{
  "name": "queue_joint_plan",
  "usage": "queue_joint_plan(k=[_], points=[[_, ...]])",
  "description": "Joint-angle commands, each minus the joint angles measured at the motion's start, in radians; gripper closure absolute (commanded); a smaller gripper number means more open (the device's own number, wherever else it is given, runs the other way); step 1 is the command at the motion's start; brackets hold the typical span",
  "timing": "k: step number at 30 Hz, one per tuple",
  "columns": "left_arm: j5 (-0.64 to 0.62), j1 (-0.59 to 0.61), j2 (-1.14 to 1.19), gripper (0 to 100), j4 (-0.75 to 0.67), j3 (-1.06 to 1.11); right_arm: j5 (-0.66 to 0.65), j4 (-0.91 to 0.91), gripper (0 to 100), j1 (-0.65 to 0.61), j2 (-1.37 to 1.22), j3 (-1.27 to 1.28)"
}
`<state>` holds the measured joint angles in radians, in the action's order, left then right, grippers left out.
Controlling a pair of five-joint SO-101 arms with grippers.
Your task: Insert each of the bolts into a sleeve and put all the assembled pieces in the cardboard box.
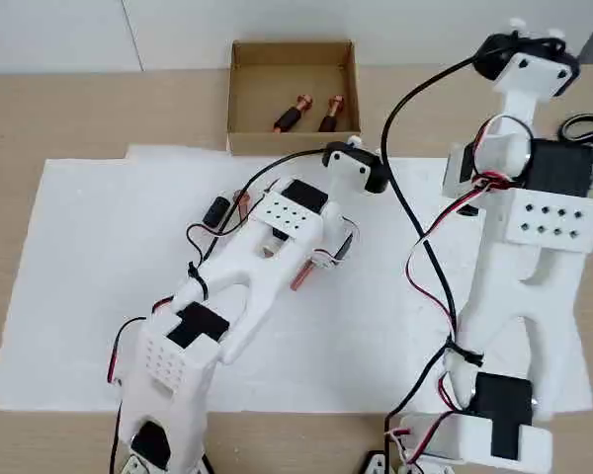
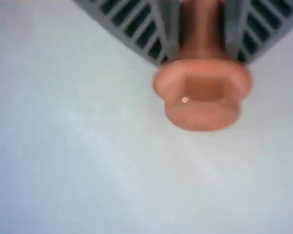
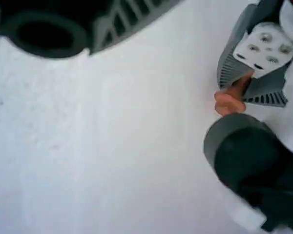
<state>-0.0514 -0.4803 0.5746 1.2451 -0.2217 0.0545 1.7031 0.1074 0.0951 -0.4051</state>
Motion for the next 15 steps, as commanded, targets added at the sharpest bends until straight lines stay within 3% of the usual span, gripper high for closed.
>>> queue_joint_plan(k=[1, 11, 15], points=[[0.003, 0.012, -0.021, 99, 0.037, -0.068, -0.008, -0.015, 99.4, 0.004, 0.051, -0.005], [0.003, -0.095, -0.021, 99, 0.262, -0.348, -0.003, -0.013, 99.4, -0.002, 0.047, -0.003], [0.000, -0.066, -0.021, 99, 0.327, -0.423, -0.003, -0.018, 99.4, -0.065, 0.053, 0.058]])
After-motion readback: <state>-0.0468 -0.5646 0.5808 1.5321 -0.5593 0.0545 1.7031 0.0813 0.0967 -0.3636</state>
